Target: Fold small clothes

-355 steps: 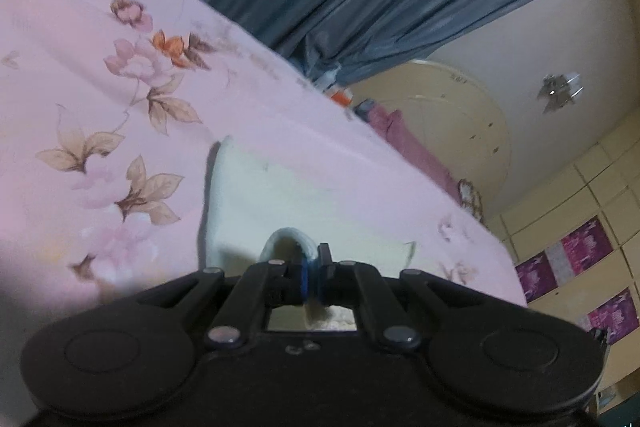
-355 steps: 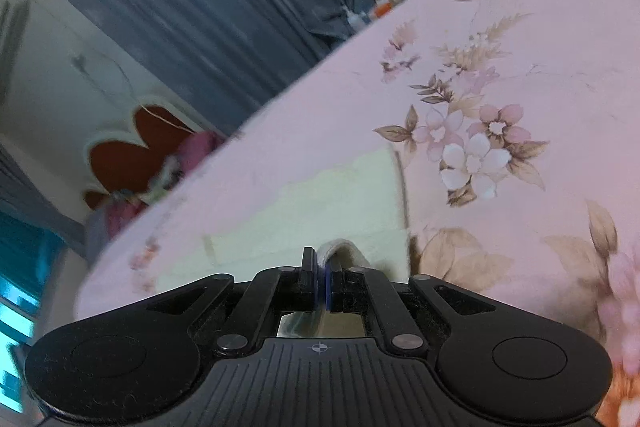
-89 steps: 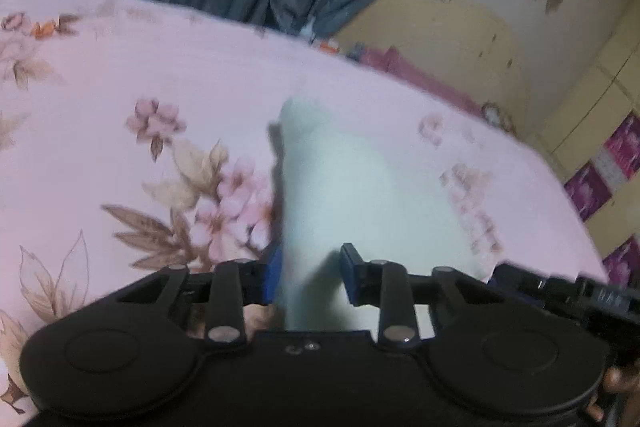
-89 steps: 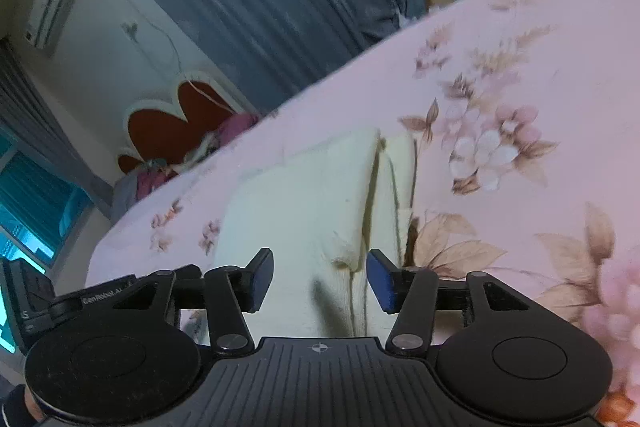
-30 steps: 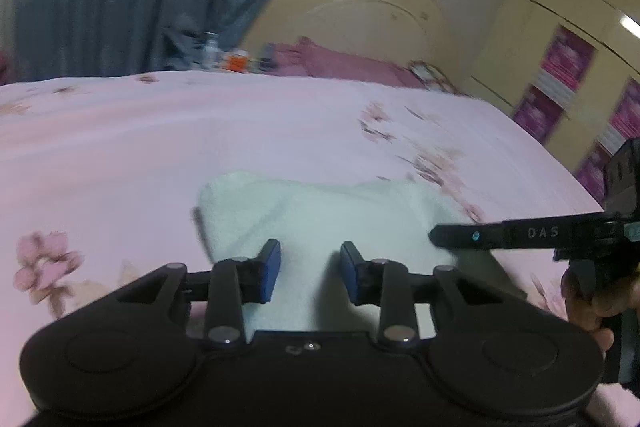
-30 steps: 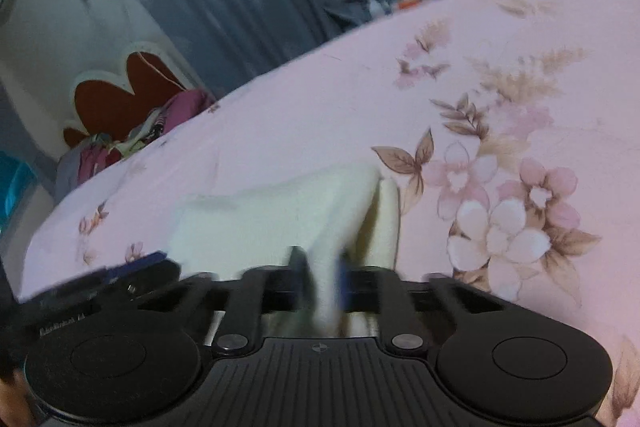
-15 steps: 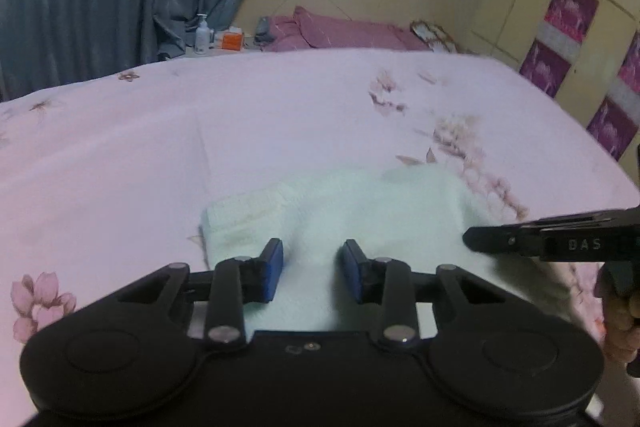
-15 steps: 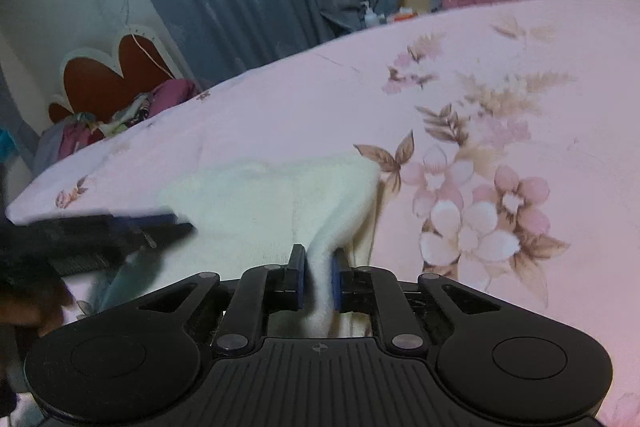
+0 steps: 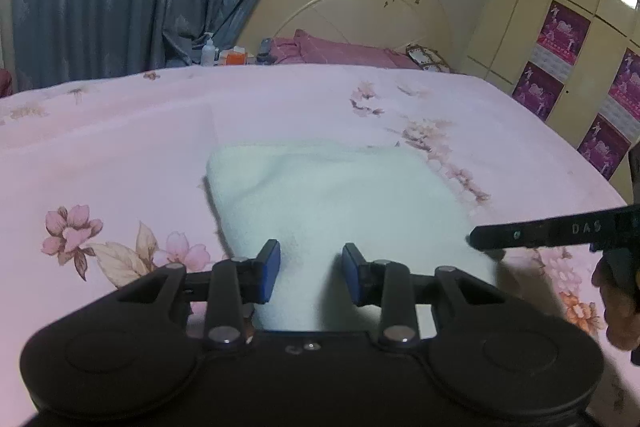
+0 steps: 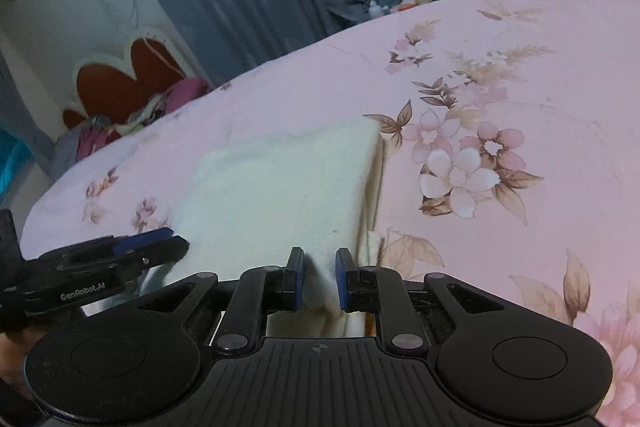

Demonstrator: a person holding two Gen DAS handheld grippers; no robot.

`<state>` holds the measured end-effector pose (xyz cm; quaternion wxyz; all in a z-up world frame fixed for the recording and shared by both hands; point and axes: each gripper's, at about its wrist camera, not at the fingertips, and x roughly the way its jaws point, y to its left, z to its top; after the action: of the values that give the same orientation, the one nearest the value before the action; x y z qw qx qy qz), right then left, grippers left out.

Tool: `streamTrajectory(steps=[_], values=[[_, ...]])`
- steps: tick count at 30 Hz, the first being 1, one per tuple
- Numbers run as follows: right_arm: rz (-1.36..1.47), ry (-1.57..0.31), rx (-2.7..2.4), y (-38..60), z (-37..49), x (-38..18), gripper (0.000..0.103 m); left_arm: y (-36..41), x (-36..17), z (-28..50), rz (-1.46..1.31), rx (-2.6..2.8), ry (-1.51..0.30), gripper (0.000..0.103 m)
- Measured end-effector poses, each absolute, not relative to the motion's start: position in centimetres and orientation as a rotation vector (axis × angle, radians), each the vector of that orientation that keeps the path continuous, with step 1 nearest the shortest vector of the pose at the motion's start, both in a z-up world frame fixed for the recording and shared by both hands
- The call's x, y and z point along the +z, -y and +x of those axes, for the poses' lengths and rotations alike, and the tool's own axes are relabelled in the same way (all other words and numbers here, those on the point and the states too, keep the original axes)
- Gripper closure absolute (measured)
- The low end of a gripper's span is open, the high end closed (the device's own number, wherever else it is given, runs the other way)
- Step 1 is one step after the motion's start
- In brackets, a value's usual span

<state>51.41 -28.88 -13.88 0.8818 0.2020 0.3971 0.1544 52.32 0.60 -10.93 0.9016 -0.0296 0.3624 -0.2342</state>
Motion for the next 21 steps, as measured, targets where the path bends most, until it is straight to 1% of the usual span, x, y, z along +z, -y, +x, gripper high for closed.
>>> streamTrajectory(steps=[1, 2, 3, 4, 6, 7, 8, 9, 10, 11, 13, 16, 18, 19, 20, 21], values=[[0.434, -0.826, 0.310, 29.0, 51.0, -13.9, 0.079, -0.7, -10.8, 52.1, -0.058, -0.490, -0.750, 0.070], [0.448, -0.828, 0.308, 29.2, 50.5, -14.1, 0.065, -0.6, -10.8, 51.9, -0.051, -0.493, -0.754, 0.070], [0.450, -0.831, 0.319, 29.1, 50.1, -14.3, 0.060, -0.5, -10.9, 51.7, -0.040, -0.495, -0.758, 0.070], [0.439, -0.844, 0.325, 28.9, 49.8, -14.7, 0.058, -0.4, -11.1, 51.5, -0.028, -0.495, -0.768, 0.071], [0.433, -0.857, 0.350, 28.6, 49.6, -15.3, 0.058, -0.2, -11.3, 51.4, -0.019, -0.484, -0.775, 0.071], [0.429, -0.848, 0.361, 28.5, 49.5, -15.4, 0.061, -0.1, -11.4, 51.4, -0.023, -0.479, -0.777, 0.071], [0.425, -0.846, 0.366, 28.4, 49.6, -15.5, 0.081, 0.0, -11.3, 51.4, -0.024, -0.479, -0.776, 0.071], [0.438, -0.858, 0.366, 28.6, 49.8, -15.6, 0.088, 0.1, -11.2, 51.3, -0.025, -0.486, -0.771, 0.071], [0.462, -0.857, 0.374, 29.0, 49.7, -15.4, 0.093, 0.2, -11.0, 51.1, -0.030, -0.504, -0.762, 0.071], [0.471, -0.847, 0.385, 29.3, 49.4, -14.8, 0.095, 0.4, -10.9, 51.0, -0.038, -0.533, -0.758, 0.071], [0.449, -0.833, 0.374, 29.7, 48.5, -13.8, 0.095, 1.5, -11.3, 51.0, 0.004, -0.551, -0.786, 0.071], [0.399, -0.907, 0.361, 29.0, 49.2, -15.4, 0.095, 2.4, -11.7, 50.8, 0.018, -0.534, -0.793, 0.071], [0.396, -0.898, 0.360, 28.8, 49.6, -15.8, 0.095, 2.1, -11.1, 50.4, -0.012, -0.548, -0.794, 0.071], [0.400, -0.894, 0.353, 28.9, 49.5, -15.5, 0.090, 1.8, -10.7, 49.7, -0.032, -0.557, -0.785, 0.071], [0.392, -0.883, 0.340, 29.1, 49.1, -15.0, 0.080, 1.5, -10.4, 49.0, -0.042, -0.560, -0.780, 0.071], [0.365, -0.845, 0.322, 29.3, 48.3, -14.1, 0.078, 1.3, -10.1, 48.1, -0.043, -0.566, -0.771, 0.071]])
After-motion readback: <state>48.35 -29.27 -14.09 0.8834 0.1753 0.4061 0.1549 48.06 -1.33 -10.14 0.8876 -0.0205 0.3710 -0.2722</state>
